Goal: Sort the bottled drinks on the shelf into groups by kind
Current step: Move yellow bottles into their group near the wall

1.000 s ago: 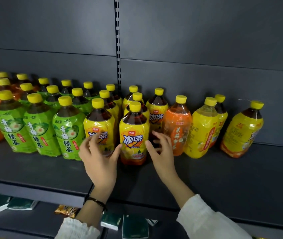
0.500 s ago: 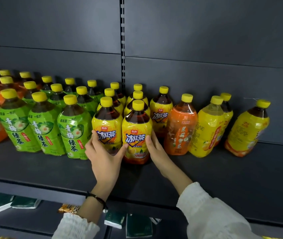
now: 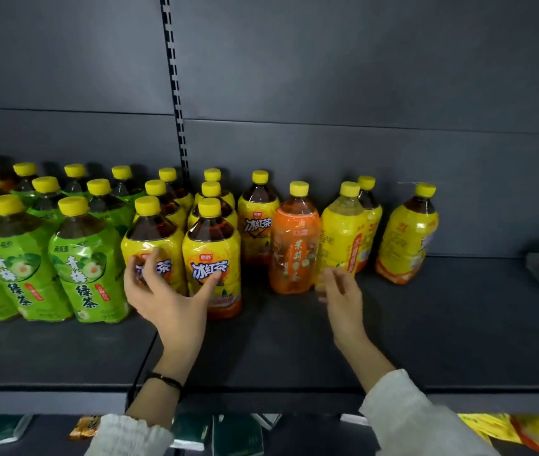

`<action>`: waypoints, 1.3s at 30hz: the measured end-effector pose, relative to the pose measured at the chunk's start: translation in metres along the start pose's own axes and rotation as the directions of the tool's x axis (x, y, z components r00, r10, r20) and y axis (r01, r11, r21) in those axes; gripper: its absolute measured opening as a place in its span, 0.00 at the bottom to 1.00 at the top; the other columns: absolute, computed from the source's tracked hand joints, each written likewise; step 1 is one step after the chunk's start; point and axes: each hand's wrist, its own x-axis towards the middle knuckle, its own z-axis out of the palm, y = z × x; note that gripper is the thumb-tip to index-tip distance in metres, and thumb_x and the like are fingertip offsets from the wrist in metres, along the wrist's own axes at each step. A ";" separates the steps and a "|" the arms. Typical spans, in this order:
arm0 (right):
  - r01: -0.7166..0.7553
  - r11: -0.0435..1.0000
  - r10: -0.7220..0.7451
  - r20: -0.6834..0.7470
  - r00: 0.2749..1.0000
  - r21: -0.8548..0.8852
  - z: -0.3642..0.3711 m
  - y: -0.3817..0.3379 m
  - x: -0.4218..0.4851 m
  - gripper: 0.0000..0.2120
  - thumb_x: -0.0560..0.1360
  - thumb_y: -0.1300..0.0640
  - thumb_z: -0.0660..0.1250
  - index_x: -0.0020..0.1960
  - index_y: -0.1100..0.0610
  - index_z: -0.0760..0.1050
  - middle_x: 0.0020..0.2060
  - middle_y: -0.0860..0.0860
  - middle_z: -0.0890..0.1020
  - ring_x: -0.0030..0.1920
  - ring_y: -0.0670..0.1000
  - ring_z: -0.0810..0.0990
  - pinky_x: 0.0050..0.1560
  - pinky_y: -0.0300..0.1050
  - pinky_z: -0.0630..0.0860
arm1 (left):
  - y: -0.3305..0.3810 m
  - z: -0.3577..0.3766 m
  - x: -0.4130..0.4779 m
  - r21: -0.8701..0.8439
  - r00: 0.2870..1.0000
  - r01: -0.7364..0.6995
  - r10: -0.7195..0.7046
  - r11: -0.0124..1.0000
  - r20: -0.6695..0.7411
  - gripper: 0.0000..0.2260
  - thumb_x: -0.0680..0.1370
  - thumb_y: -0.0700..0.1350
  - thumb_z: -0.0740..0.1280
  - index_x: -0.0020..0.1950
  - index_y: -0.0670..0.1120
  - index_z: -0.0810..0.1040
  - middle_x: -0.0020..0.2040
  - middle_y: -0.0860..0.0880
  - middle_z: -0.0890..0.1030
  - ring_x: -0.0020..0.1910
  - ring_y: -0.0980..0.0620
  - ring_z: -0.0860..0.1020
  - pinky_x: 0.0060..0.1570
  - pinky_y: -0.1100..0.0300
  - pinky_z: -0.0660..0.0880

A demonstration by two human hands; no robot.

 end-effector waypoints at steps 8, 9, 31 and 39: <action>-0.056 0.948 -0.101 -0.460 0.882 -0.314 -0.103 0.008 0.084 0.42 0.68 0.54 0.77 0.74 0.61 0.58 0.70 0.62 0.64 0.71 0.62 0.62 0.71 0.59 0.61 | -0.014 0.001 -0.004 -0.021 0.998 -0.054 0.054 0.998 0.018 0.37 0.63 0.49 0.80 0.68 0.44 0.69 0.72 0.38 0.61 0.72 0.40 0.59 0.68 0.55 0.56; -0.069 0.949 -0.080 -0.447 0.891 -0.308 -0.108 0.007 0.094 0.46 0.68 0.54 0.77 0.76 0.60 0.55 0.73 0.61 0.62 0.74 0.62 0.59 0.73 0.59 0.58 | -0.015 0.001 -0.004 -0.020 0.998 -0.053 0.053 0.998 0.020 0.37 0.63 0.49 0.80 0.68 0.44 0.69 0.72 0.38 0.61 0.72 0.41 0.59 0.68 0.55 0.56; -0.065 0.906 -0.022 -0.199 0.980 -0.419 -0.101 0.016 0.084 0.51 0.58 0.47 0.82 0.73 0.54 0.58 0.66 0.55 0.62 0.68 0.57 0.64 0.68 0.58 0.66 | -0.011 -0.001 -0.002 0.013 0.999 -0.040 0.039 0.999 0.036 0.38 0.62 0.52 0.80 0.67 0.43 0.69 0.71 0.37 0.62 0.71 0.38 0.61 0.67 0.40 0.61; 0.060 0.866 -0.123 -0.095 0.988 -0.496 -0.069 0.002 -0.006 0.48 0.53 0.50 0.85 0.65 0.62 0.63 0.59 0.57 0.66 0.64 0.58 0.64 0.62 0.51 0.65 | 0.003 0.008 -0.025 -0.067 0.996 0.060 -0.055 0.996 0.072 0.25 0.67 0.43 0.78 0.60 0.43 0.73 0.61 0.40 0.66 0.63 0.43 0.64 0.61 0.38 0.67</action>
